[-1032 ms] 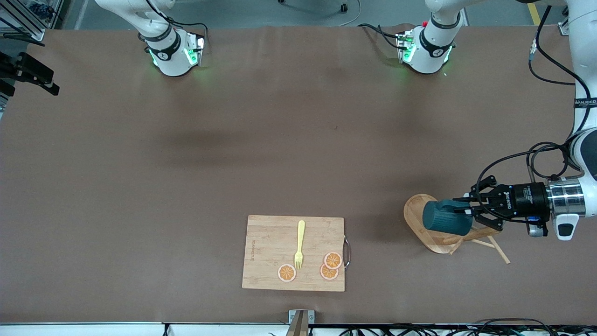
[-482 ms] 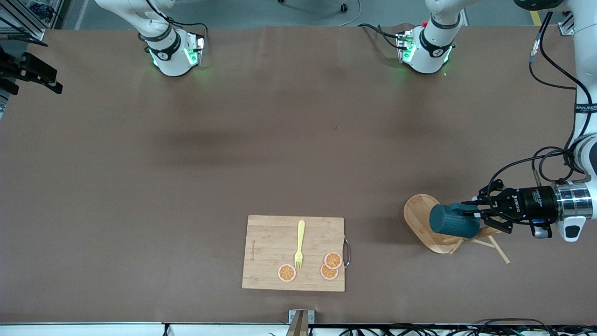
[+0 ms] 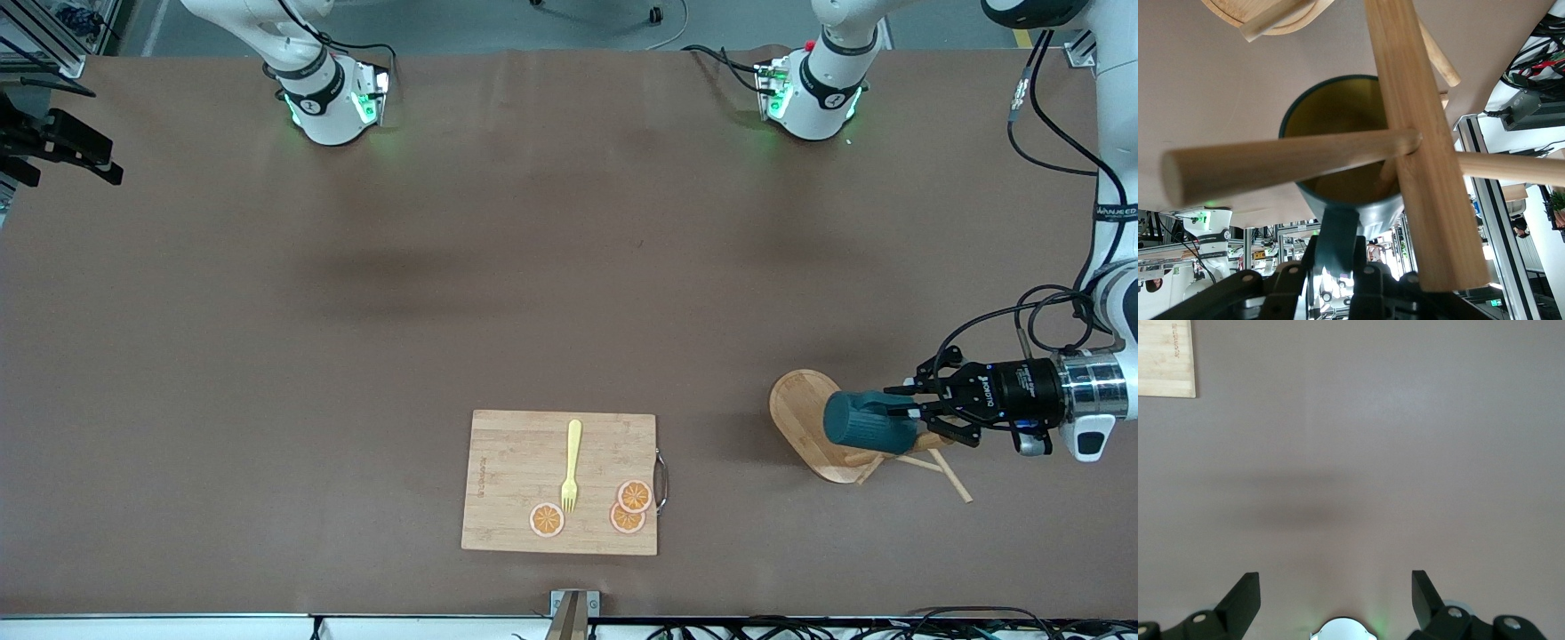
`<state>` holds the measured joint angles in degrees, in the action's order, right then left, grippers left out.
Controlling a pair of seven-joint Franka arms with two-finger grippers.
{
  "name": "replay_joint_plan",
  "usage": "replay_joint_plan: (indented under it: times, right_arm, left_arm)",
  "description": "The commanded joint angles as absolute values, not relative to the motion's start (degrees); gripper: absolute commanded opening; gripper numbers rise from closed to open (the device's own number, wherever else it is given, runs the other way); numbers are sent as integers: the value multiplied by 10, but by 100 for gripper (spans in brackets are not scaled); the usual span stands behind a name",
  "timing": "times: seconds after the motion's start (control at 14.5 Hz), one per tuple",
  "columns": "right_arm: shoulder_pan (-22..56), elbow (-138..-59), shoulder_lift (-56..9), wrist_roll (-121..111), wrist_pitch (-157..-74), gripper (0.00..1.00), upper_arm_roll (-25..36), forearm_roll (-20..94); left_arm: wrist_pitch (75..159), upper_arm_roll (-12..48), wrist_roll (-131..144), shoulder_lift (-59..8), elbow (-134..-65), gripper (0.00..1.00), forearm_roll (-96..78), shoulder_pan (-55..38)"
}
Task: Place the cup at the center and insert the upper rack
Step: 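Hang the mug on the stand peg with the left gripper, then open the left gripper and pull it away from the mug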
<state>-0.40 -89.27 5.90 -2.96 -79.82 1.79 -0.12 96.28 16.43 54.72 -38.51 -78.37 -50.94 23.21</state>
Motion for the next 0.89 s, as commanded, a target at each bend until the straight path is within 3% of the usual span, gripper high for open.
replay_joint_plan:
  times: [0.0,0.41,0.69,0.83]
  right_arm:
    - [-5,-899,64,-32,-804,100,18,4]
    - [-4,-903,67,-33,-805,100,18,7]
    - [-4,-910,70,-33,-806,100,16,7]
    - [-4,-910,71,-33,-805,100,16,7]
  left_arm:
    - [952,167,543,-385,-778,100,-520,236]
    - [952,179,544,-297,-773,100,-464,219]
    - [953,193,541,-208,-773,100,-343,198]
    - [952,228,540,-178,-773,100,-256,196]
